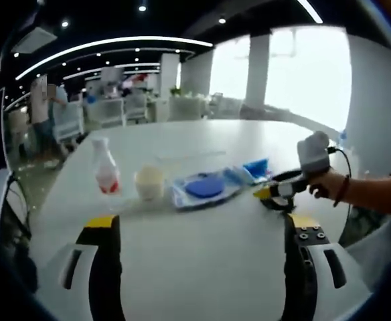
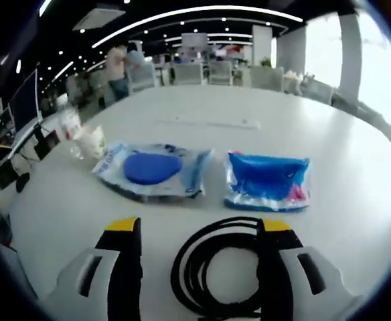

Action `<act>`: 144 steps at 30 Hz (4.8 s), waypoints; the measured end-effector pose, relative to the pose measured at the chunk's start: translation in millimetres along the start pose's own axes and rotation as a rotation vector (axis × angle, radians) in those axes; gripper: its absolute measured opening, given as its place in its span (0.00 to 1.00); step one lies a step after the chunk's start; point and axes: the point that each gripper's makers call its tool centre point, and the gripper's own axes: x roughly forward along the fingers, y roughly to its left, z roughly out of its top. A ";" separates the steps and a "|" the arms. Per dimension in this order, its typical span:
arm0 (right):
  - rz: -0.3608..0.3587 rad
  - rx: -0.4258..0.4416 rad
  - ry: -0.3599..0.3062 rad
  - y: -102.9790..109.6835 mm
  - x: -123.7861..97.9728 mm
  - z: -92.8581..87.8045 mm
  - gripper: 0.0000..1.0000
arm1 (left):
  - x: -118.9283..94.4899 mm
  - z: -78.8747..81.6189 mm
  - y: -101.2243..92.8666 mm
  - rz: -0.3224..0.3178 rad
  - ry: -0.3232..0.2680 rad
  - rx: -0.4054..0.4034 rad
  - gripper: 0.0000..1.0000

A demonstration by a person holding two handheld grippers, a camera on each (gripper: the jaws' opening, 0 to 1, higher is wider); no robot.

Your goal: Arrange the tabletop items into an orderly group along one side of the table until the central work area is clear of visible clutter.

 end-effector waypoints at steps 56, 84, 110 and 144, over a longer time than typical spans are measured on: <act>-0.148 -0.107 0.082 -11.4 -24.0 -22.8 0.04 | -16.4 -13.7 14.1 0.033 0.029 0.051 0.93; -0.082 -0.399 0.016 42.8 -24.9 12.2 0.04 | -27.3 -14.6 22.7 0.045 0.026 0.056 0.92; -0.060 -0.556 0.085 55.8 8.1 -24.3 0.04 | -31.9 -22.9 32.1 0.070 0.045 0.032 0.93; 0.098 -0.221 -0.094 75.3 -35.7 25.7 0.75 | -33.3 -24.4 40.5 0.057 0.047 -0.026 0.99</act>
